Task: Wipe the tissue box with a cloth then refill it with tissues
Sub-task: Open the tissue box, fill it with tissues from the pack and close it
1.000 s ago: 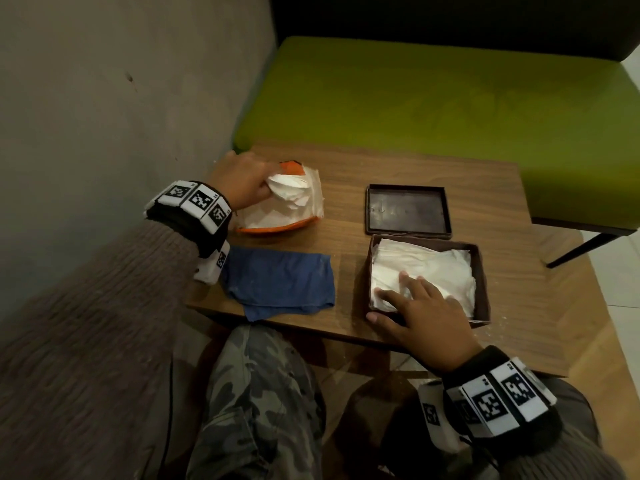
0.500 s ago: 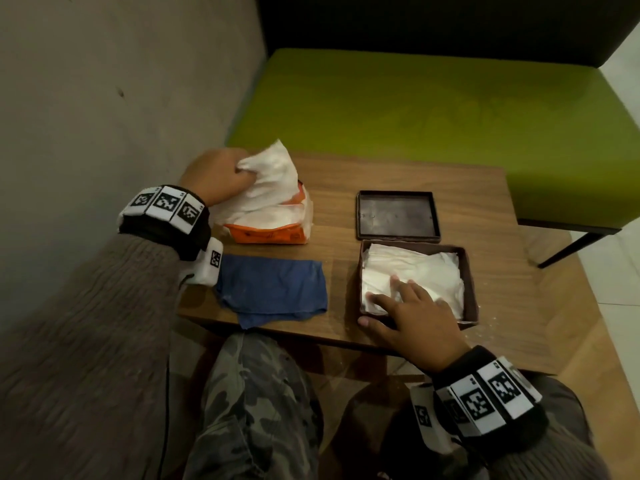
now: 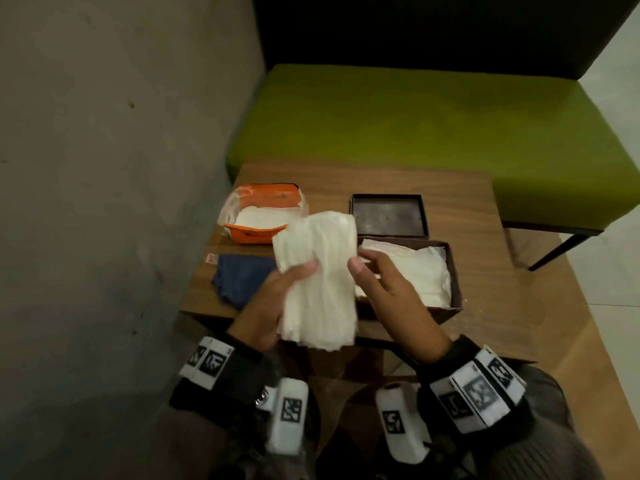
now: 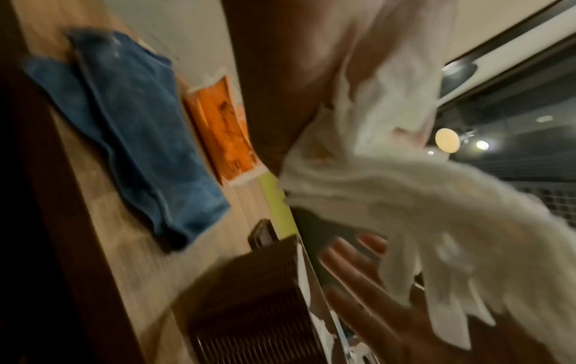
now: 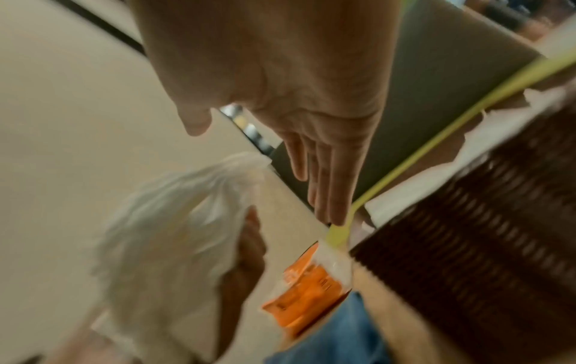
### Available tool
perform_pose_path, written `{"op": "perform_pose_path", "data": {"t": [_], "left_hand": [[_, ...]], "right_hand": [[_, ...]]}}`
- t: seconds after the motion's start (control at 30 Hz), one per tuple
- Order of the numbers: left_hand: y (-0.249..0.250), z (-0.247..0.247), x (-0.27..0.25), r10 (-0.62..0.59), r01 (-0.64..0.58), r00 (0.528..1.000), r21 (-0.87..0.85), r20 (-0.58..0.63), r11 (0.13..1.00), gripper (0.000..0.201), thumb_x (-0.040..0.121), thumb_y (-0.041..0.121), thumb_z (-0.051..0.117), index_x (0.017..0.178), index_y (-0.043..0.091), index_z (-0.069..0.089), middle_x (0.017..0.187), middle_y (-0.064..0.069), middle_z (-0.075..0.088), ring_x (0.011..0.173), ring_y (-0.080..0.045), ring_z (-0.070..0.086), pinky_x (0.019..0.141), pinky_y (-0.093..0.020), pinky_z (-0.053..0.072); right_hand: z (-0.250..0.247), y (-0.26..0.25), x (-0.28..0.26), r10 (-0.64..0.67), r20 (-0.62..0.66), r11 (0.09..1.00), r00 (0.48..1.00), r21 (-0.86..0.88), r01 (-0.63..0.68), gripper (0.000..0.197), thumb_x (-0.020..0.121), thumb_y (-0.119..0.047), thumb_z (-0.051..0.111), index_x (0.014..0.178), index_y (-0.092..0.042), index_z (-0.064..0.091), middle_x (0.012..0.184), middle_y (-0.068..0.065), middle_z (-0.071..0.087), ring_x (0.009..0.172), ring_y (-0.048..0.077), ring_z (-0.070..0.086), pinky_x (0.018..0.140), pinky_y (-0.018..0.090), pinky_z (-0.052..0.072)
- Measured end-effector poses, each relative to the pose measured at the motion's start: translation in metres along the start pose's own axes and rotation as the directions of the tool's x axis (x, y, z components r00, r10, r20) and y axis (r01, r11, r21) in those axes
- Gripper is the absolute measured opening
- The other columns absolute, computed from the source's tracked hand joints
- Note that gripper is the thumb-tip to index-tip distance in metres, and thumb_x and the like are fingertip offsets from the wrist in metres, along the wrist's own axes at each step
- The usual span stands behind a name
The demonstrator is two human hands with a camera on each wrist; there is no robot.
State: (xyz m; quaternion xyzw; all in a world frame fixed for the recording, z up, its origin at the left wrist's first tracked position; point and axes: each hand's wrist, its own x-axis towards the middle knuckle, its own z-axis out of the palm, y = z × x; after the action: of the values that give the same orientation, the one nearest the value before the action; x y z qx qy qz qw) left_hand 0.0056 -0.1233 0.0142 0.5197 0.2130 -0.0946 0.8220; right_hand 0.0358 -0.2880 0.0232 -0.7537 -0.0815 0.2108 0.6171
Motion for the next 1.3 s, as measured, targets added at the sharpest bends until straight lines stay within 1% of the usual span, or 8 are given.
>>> {"op": "perform_pose_path", "data": {"t": [0.23,0.4,0.73,0.87,1.0,1.1,1.2,1.3], "left_hand": [[-0.011,0.035,-0.015,0.106,-0.123,0.990,0.183,0.098,0.975,0.031,0.087,0.031,0.055,0.117,0.023,0.057,0.114,-0.004,0.069,0.104,-0.018,0.066,0.087,-0.035,0.054],[-0.019,0.051,-0.020,0.084,-0.145,0.974,0.296,0.210,0.944,0.049,0.077,0.030,0.069,0.123,0.028,0.051,0.118,0.002,0.066,0.109,-0.013,0.063,0.089,-0.030,0.052],[-0.012,0.033,-0.011,0.026,-0.144,0.966,0.449,0.258,0.882,0.047,0.076,0.015,0.073,0.117,0.030,0.055,0.114,0.005,0.068,0.105,-0.008,0.063,0.091,-0.030,0.051],[-0.001,0.018,-0.006,-0.143,-0.186,0.919,0.721,0.368,0.667,0.054,0.073,0.022,0.077,0.118,0.033,0.049,0.110,0.015,0.063,0.101,0.003,0.058,0.083,-0.014,0.046],[0.017,0.020,0.000,-0.128,-0.274,0.921,0.845,0.368,0.458,0.050,0.072,0.024,0.079,0.115,0.025,0.053,0.102,0.016,0.061,0.089,0.004,0.058,0.071,-0.005,0.046],[0.025,0.008,0.008,0.086,-0.226,0.971,0.728,0.224,0.647,0.050,0.073,0.020,0.077,0.118,0.016,0.055,0.108,0.004,0.064,0.098,-0.011,0.062,0.076,-0.016,0.052],[0.016,0.003,0.007,0.068,-0.080,0.994,0.165,0.080,0.983,0.040,0.087,0.013,0.059,0.126,0.009,0.053,0.121,-0.009,0.064,0.111,-0.023,0.062,0.088,-0.031,0.054],[0.000,0.014,0.004,-0.003,0.011,0.997,-0.108,0.074,0.994,0.043,0.089,0.022,0.053,0.129,0.007,0.050,0.125,-0.012,0.062,0.114,-0.024,0.060,0.094,-0.036,0.051]], "right_hand": [[-0.017,-0.007,-0.014,0.180,0.200,0.805,0.963,0.532,-0.261,0.053,0.083,-0.055,0.052,0.123,-0.021,0.060,0.118,0.010,0.069,0.110,0.026,0.065,0.099,0.047,0.048],[-0.017,-0.001,-0.012,0.222,0.093,0.866,0.971,0.438,-0.240,0.073,0.068,-0.063,0.066,0.126,-0.019,0.060,0.115,0.009,0.070,0.105,0.027,0.068,0.095,0.049,0.051],[-0.027,0.001,-0.015,0.142,0.023,0.941,0.990,0.308,-0.142,0.041,0.081,-0.038,0.068,0.119,-0.025,0.060,0.113,-0.001,0.070,0.103,0.015,0.067,0.084,0.032,0.057],[-0.046,-0.002,-0.006,0.135,0.044,0.990,0.990,0.025,-0.136,0.070,0.070,-0.041,0.078,0.132,-0.028,0.048,0.117,0.000,0.062,0.108,0.014,0.060,0.082,0.026,0.053],[-0.042,0.000,0.001,0.119,0.184,0.949,0.976,-0.311,-0.057,0.042,0.081,-0.028,0.074,0.119,-0.012,0.063,0.113,0.002,0.068,0.103,0.016,0.063,0.093,0.037,0.053],[-0.046,0.005,0.002,0.086,0.079,0.991,0.993,-0.110,-0.077,0.028,0.088,-0.020,0.067,0.115,-0.013,0.064,0.114,0.005,0.069,0.104,0.018,0.065,0.094,0.040,0.052],[-0.048,0.006,0.003,0.139,0.025,0.976,0.990,0.168,-0.141,0.021,0.090,-0.015,0.062,0.111,-0.020,0.062,0.118,0.006,0.068,0.105,0.019,0.066,0.094,0.038,0.052],[-0.038,0.009,0.005,0.135,0.020,0.970,0.991,0.199,-0.136,0.030,0.093,-0.014,0.058,0.122,-0.018,0.057,0.124,0.005,0.065,0.111,0.020,0.063,0.099,0.038,0.049]]}}
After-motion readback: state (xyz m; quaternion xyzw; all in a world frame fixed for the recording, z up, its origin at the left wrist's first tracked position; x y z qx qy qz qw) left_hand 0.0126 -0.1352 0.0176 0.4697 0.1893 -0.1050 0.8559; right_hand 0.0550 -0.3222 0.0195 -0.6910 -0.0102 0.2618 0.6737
